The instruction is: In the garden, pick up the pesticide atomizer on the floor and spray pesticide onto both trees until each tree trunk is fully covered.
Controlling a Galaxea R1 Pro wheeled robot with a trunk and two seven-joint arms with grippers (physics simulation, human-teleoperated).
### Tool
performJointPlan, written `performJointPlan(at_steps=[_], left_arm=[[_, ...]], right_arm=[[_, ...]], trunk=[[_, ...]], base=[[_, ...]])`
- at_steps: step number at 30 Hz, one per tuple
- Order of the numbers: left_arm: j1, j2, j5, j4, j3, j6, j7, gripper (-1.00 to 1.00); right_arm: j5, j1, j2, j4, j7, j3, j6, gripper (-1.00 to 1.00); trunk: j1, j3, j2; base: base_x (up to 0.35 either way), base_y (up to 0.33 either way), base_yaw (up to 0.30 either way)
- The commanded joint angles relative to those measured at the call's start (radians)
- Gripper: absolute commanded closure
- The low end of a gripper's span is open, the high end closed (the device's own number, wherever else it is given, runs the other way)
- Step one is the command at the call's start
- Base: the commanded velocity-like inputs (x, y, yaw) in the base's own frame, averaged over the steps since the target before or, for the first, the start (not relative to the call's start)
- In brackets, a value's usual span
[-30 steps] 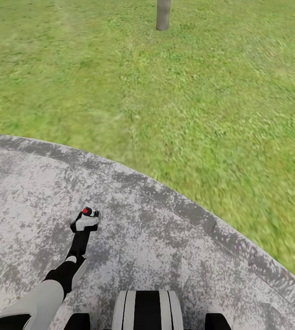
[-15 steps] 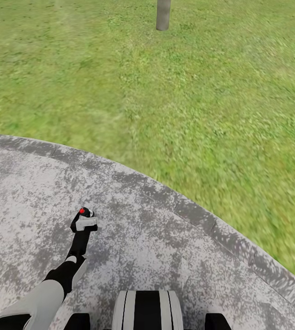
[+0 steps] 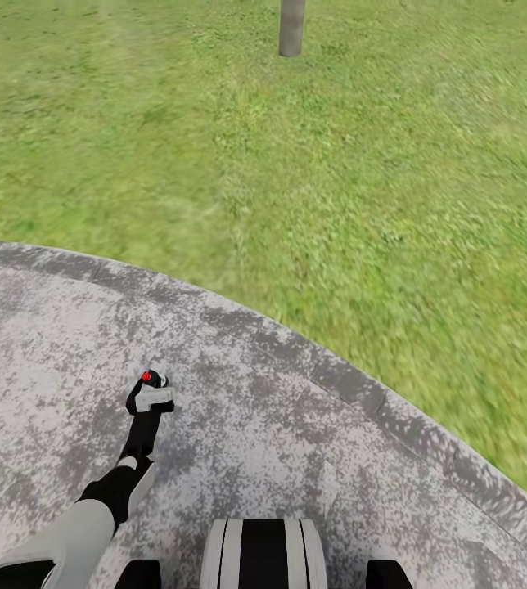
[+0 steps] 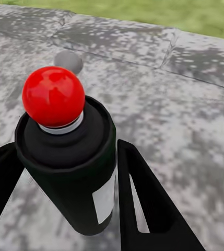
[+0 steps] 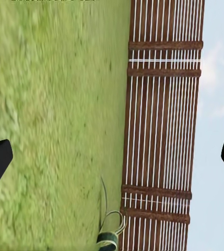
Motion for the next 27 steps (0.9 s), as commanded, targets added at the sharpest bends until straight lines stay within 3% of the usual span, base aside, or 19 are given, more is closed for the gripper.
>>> performJointPlan(at_steps=[1, 27], left_arm=[[0.0, 0.0, 0.0, 0.0, 0.0, 0.0, 0.001, 1.0], [0.0, -0.001, 0.0, 0.001, 0.0, 0.003, 0.001, 1.0]], right_arm=[[0.0, 0.0, 0.0, 0.0, 0.0, 0.0, 0.0, -1.0], [-0.001, 0.0, -0.002, 0.001, 0.003, 0.003, 0.0, -1.0]], trunk=[[0.0, 0.004, 0.0], [-0.012, 0.105, 0.006]], base=[[0.0, 0.0, 0.0], [0.0, 0.0, 0.0]])
